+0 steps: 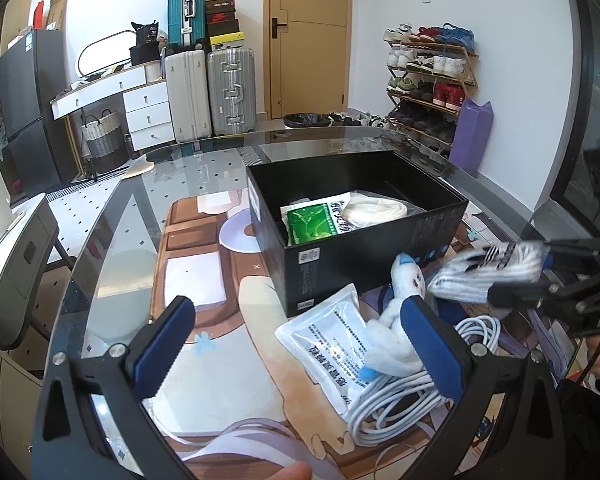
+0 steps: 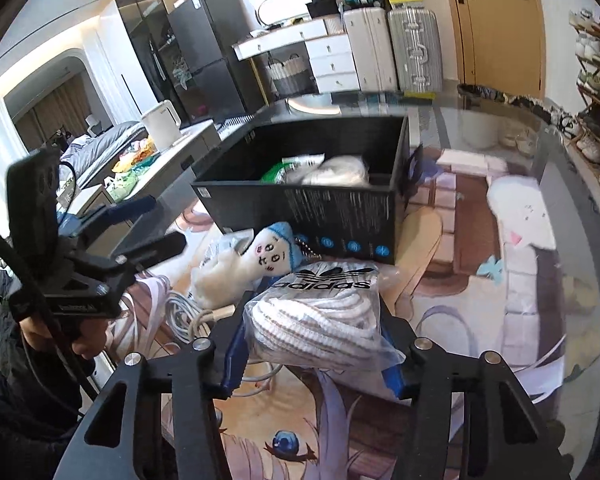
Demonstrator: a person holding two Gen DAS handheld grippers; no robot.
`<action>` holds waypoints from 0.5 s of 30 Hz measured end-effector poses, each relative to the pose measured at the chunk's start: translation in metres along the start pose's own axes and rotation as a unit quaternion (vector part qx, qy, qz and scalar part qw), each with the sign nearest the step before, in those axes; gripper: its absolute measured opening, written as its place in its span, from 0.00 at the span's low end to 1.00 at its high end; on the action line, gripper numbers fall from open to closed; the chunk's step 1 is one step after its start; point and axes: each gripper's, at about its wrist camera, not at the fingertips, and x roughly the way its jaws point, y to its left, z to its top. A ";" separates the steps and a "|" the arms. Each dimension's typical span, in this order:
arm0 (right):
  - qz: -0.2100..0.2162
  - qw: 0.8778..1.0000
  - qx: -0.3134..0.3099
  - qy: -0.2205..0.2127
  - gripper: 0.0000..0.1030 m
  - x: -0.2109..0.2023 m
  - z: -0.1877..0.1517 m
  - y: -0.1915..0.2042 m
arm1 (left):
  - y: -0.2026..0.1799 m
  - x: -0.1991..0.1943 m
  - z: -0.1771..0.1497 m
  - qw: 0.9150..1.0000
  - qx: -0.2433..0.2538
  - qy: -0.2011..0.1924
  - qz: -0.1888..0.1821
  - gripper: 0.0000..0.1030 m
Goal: Organize soft objects
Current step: 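Close the right tool on the clear striped-cloth bag and lift it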
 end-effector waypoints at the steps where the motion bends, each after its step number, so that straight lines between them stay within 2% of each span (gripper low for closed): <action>1: 0.000 1.000 -0.003 -0.006 0.53 -0.004 0.001 0.000 | -0.002 0.000 0.000 1.000 0.002 0.001 -0.003 1.00; 7: -0.004 0.999 -0.016 -0.031 0.53 -0.024 0.005 -0.001 | -0.013 0.005 -0.004 1.000 0.017 0.014 -0.010 1.00; 15: -0.004 0.999 -0.020 -0.039 0.50 -0.024 0.005 -0.005 | -0.033 0.014 -0.005 0.998 0.052 0.032 -0.014 1.00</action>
